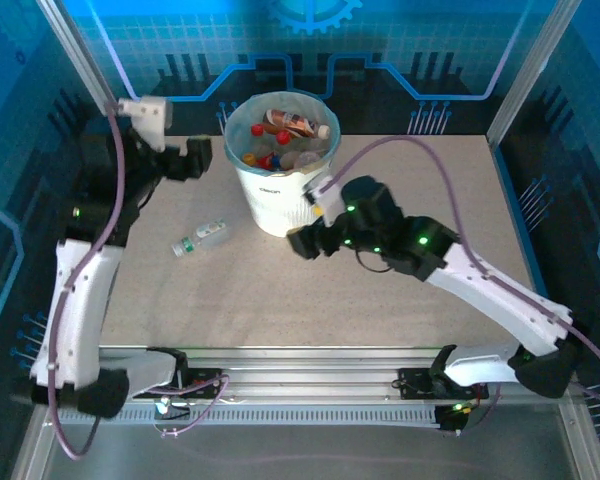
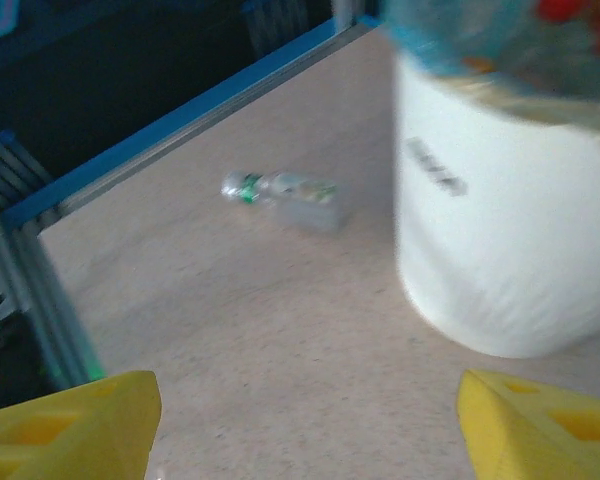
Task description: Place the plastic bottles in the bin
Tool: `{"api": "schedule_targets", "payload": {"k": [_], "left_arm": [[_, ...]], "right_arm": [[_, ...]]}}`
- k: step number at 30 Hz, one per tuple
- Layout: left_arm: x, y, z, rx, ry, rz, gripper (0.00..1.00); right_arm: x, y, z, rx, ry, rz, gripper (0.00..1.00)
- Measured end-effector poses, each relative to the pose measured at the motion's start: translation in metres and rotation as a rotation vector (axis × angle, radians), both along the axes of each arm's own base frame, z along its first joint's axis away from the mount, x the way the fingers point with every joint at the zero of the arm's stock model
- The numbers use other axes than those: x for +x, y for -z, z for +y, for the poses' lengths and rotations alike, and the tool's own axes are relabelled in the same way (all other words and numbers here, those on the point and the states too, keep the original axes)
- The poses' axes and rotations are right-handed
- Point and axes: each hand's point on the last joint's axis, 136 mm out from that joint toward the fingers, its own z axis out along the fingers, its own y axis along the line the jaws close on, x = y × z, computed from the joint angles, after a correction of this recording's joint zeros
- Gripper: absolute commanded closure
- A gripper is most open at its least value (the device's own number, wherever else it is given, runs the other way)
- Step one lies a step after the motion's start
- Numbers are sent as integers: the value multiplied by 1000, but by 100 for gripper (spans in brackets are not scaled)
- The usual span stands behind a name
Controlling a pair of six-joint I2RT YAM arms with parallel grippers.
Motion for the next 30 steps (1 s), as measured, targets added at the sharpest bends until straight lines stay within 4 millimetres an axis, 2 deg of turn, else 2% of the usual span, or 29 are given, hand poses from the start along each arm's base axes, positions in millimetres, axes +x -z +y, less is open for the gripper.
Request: {"api": "schedule_targets", "payload": {"k": [2,4,7,9,11,14,22,26,30], "left_arm": [[-4,47,10,31,-16,96,1],[0,103,23,54,-39,232,1],[4,180,37,85,-52,443,1],[5,213,40,102,-42,539,1],[5,236,41,121,-22,599,1],[5,257,42,142,20,649,1],[10,326,42,201,143,834,1],[17,346,42,217,175,883,1],[33,355,38,244,200,888,1]], "right_arm": [[-6,17,21,-33,-47,30,22],[-10,30,39,-61,-84,58,22],[-19,40,61,-89,-136,69,22],[-26,40,67,-94,-166,62,22],[-32,37,71,-92,-188,55,22],[-34,33,71,-85,-198,44,22],[-40,17,57,-63,-200,-2,21],[-40,18,55,-71,-208,-11,21],[-41,21,55,-82,-213,-12,21]]}}
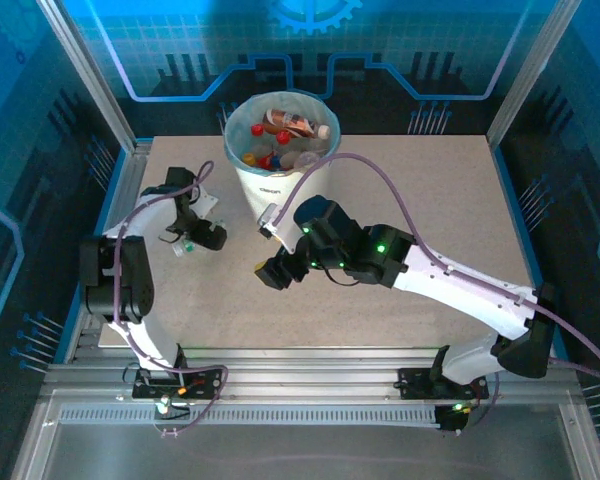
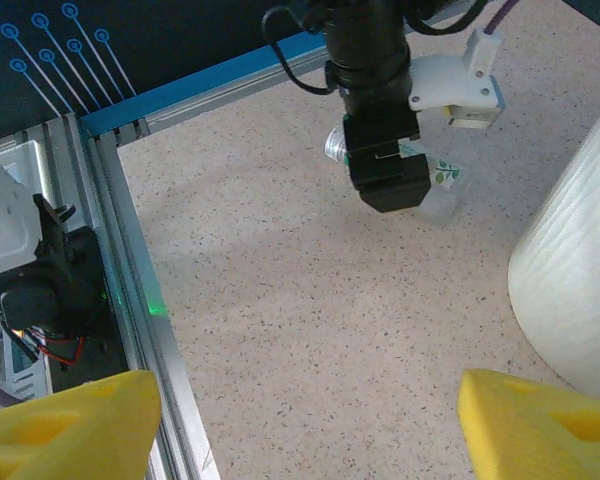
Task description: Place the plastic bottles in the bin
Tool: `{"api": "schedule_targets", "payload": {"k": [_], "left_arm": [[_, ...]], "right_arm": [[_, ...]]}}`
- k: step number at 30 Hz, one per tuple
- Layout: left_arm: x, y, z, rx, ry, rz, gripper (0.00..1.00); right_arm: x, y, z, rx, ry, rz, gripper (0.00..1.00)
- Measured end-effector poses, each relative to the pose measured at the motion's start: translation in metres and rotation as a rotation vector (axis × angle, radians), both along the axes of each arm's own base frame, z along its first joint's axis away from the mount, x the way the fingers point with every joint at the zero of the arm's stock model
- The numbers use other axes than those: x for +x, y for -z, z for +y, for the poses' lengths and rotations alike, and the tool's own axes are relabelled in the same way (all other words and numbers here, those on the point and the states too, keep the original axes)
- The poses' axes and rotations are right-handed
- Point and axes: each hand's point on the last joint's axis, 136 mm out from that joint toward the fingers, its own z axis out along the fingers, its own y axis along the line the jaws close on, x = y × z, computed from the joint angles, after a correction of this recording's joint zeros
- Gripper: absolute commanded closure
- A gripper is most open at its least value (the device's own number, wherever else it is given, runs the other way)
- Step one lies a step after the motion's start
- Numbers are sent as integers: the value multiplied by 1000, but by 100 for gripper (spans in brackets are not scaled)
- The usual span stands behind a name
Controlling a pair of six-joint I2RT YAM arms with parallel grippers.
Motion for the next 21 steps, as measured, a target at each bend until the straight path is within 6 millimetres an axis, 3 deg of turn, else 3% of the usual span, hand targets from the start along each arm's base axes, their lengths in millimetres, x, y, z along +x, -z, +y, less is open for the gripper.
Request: {"api": "schedule_targets", "payload": {"k": [4,7,11,13,21], "left_arm": [[14,13,-12,13,49,20,1],[22,23,-20,12,69,41,7],[20,28,-21,10,63,61,29],[21,26,-20,5,52,65,40],[29,-12,11,-62,-147,19,44]], "right_arm": [[0,0,0,-2,-4,-6,21],[0,0,0,-4,-6,-7,22],[0,2,-1,-10,-5,-4,22],[0,2,-1,-12,-5,-3,22],[0,6,-5,-34,4,2,23]]}}
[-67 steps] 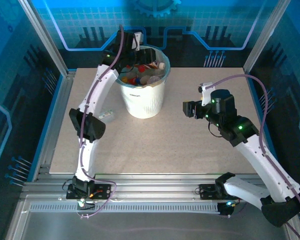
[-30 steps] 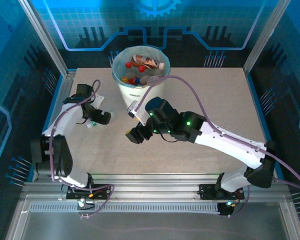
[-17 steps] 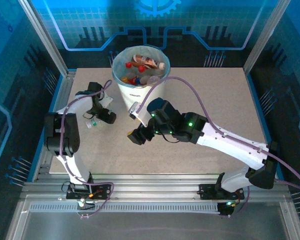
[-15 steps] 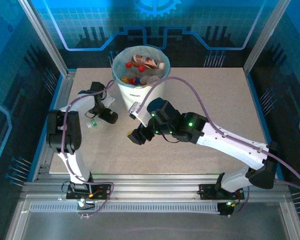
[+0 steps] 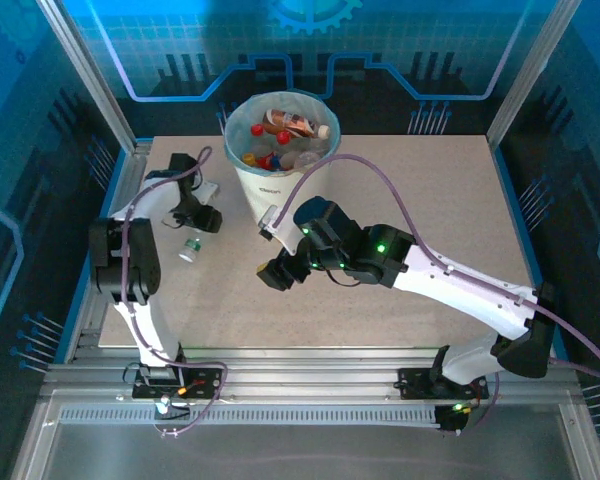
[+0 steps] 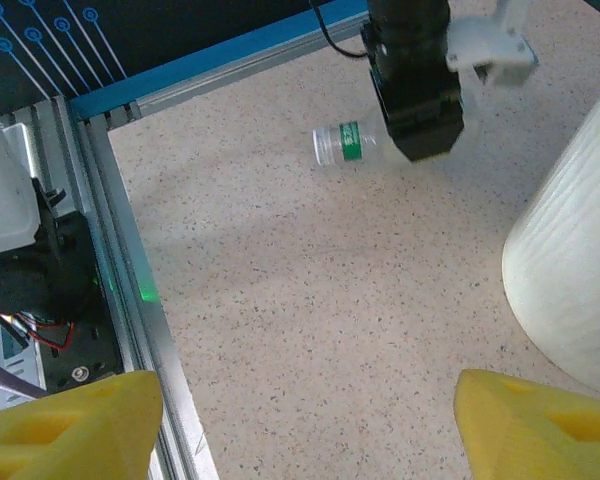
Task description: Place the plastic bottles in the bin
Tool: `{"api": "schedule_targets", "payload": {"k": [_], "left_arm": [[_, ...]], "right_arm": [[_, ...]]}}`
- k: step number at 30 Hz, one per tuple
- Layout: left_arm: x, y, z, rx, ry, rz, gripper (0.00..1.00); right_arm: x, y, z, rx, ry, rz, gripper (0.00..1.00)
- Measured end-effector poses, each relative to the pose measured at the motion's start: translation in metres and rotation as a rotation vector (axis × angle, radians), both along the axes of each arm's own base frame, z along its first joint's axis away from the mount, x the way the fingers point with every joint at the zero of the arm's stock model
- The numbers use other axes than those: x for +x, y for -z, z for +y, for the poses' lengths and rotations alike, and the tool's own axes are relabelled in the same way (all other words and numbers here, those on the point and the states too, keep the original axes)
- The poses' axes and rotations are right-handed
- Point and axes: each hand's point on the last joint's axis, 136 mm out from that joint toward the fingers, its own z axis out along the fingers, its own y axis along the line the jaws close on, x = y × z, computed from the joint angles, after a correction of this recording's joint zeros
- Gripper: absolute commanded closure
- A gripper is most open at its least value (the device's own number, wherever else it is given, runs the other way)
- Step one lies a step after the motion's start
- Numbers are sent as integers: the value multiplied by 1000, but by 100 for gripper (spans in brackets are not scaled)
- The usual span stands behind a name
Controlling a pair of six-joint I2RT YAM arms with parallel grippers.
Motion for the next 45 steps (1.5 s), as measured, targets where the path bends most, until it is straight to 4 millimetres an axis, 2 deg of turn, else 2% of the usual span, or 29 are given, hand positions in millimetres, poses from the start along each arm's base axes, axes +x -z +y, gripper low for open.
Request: {"api": "schedule_targets", "payload": {"k": [2,4,7,9,11,13,15,18,21,23,26,30,34,41,43,45], "left_arm": [[-3,-21,15,-26,-97,-32,47],[-4,-50,34,-59,-214,-80,52],[-3,-112,65,-86,-369,-210,56],[-5,-159,68,-103,-406,-325,59],[-10,-203,52,-126,-378,-435,61],[-19,-242,26,-146,-305,-536,63],[-28,-281,-9,-156,-172,-643,63],[-34,-323,-50,-167,8,-759,62],[-27,-347,-66,-144,113,-827,62],[-17,-354,-75,-120,175,-849,62],[-1,-354,-105,-79,326,-870,60],[16,-347,-152,-36,534,-877,57],[30,-334,-186,25,710,-878,53],[49,-299,-217,120,934,-809,52],[53,-290,-220,144,978,-788,46],[55,-280,-221,159,1014,-759,34]], "right_arm": [[1,0,-1,-7,6,-2,23],[1,-1,-2,-9,11,-5,24],[1,-2,-4,-8,18,-6,24],[2,-5,-6,-4,30,-10,24],[1,-10,-10,5,42,-23,25],[0,-15,-16,14,57,-38,25],[-1,-21,-26,23,80,-59,25],[-1,-28,-42,35,122,-91,26],[-1,-33,-61,43,169,-124,26],[-1,-38,-73,56,198,-145,27],[-3,-46,-89,75,231,-176,27],[-2,-49,-103,77,267,-205,28],[2,-47,-109,54,289,-219,29],[8,-41,-111,21,304,-224,30],[9,-35,-108,0,298,-218,30],[11,-28,-105,-25,294,-212,30]]}}
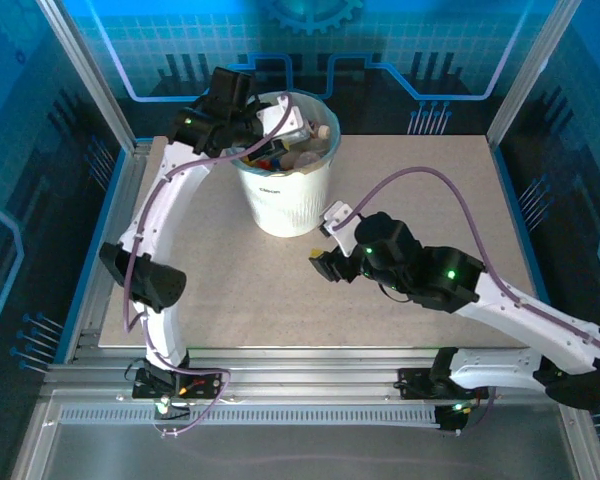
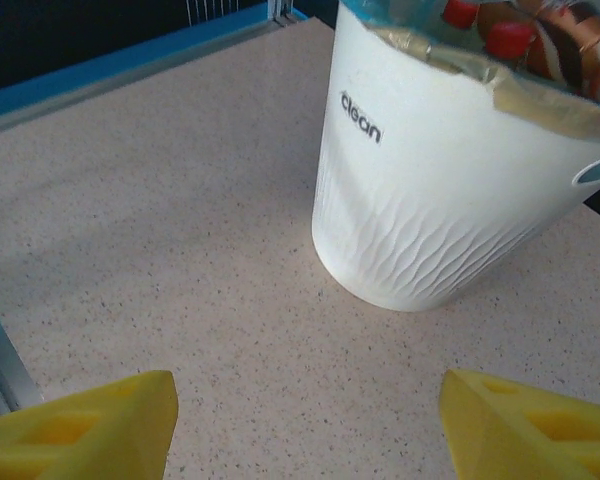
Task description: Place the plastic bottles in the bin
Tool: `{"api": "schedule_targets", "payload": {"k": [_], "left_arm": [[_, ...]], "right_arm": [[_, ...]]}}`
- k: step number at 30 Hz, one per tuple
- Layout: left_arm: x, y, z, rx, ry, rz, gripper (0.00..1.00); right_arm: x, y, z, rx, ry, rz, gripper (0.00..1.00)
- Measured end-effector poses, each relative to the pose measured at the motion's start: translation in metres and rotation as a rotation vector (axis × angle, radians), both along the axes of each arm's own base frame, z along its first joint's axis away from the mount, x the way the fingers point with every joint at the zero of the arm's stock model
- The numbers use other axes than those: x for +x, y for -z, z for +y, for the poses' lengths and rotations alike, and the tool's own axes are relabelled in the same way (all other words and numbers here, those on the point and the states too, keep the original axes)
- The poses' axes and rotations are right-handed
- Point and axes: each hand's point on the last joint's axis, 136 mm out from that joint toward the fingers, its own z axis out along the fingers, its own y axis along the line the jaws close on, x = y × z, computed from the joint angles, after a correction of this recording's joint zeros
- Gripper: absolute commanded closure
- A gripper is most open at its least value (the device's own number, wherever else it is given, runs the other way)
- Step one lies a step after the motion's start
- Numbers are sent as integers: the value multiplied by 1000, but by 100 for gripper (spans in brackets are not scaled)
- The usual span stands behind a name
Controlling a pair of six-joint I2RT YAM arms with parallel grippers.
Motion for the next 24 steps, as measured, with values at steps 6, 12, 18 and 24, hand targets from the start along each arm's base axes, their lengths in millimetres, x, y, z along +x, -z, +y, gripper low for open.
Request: {"api": "schedule_targets", "payload": {"k": [6,12,18,24], "left_arm": [[-3,9,1,38,27,14,13],[2,12,-1,13,20,-35,11],[4,-8,-2,-74,-39,-48,26],[1,-47,3,-311,-195,-17,24]], "right_arm": [[2,14,5,-52,-10,20,29],[4,16,7,-70,-15,21,29],[4,17,7,-73,-14,23,30],[18,5,-5,-14,64,65,29]]}}
